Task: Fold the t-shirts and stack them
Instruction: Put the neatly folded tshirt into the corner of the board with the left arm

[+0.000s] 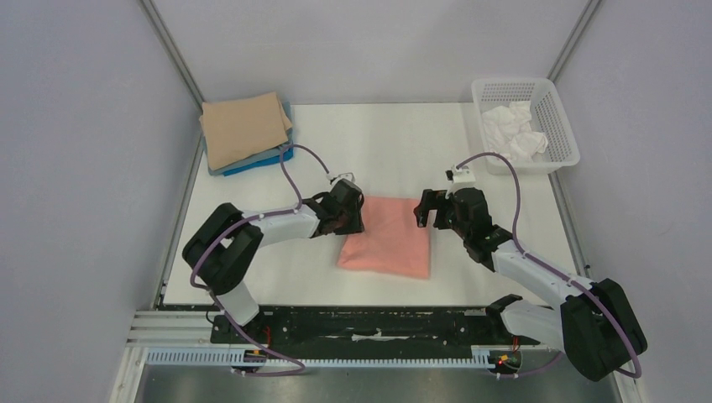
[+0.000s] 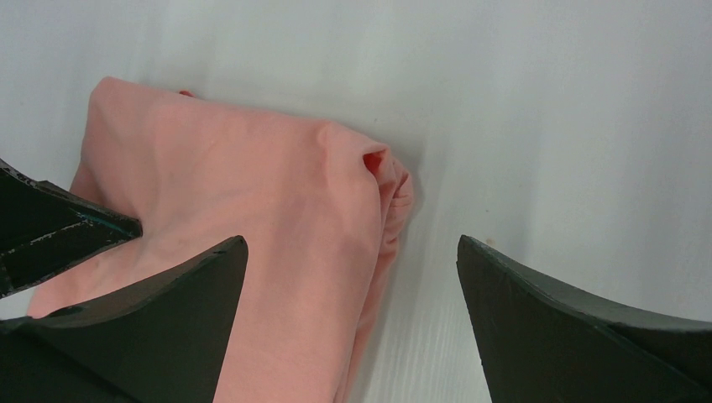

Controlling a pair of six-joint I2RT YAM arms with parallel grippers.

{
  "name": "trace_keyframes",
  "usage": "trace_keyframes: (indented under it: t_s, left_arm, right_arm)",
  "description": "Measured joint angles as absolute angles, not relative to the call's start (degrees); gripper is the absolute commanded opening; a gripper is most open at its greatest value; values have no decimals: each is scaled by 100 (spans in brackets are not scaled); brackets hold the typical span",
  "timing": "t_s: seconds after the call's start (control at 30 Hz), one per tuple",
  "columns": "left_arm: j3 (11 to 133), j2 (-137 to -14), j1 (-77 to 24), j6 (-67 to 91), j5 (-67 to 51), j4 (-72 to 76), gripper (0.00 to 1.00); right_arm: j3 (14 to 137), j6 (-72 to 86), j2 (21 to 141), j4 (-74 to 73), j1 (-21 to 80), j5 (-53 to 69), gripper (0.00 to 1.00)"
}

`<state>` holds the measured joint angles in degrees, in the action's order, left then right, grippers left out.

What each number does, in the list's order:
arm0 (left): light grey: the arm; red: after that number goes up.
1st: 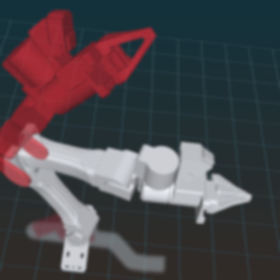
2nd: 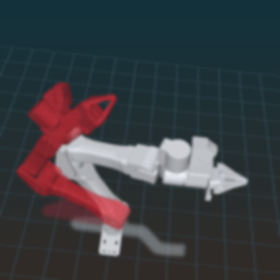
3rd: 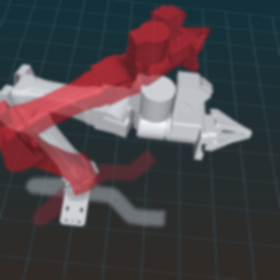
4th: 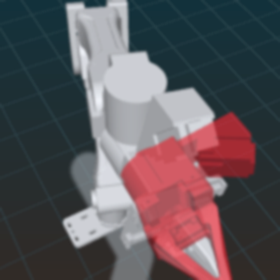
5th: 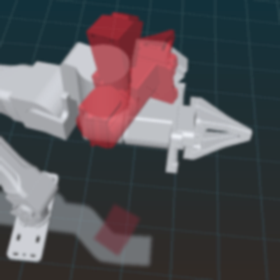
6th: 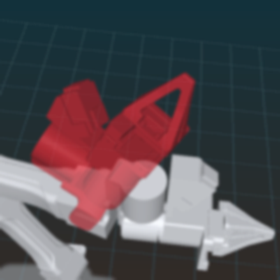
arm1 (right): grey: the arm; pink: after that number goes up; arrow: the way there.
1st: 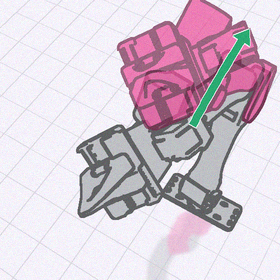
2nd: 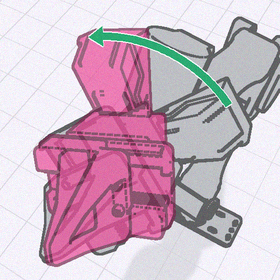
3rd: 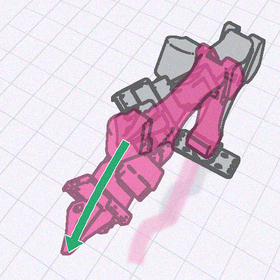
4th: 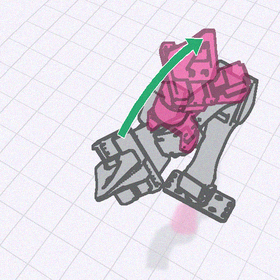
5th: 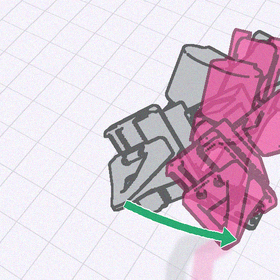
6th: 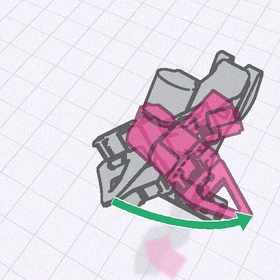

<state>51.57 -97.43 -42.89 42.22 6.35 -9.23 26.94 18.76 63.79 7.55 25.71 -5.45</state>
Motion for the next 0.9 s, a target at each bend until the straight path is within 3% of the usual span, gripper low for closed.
trace_keyframes:
  t_s: [0.07,0.1,0.3,0.53,0.9]
  left_arm:
    - [5341,-9942,-4425,4276,814,-915,3]
    - [5413,-10009,-4466,4318,867,-910,2]
    - [6206,-10490,-4613,4460,1332,-1459,2]
    - [7614,-11207,-4663,4401,2679,-3041,2]
    - [9609,-12103,-3870,2746,4482,-3968,2]
  right_arm:
    - [2672,1848,6357,753,2569,-626,98]
    - [2650,1837,6331,744,2569,-666,98]
    - [2484,1785,5959,718,2565,-893,98]
    - [2268,1758,5446,727,2565,-1046,98]
    - [2257,1730,5183,862,2565,-1050,98]
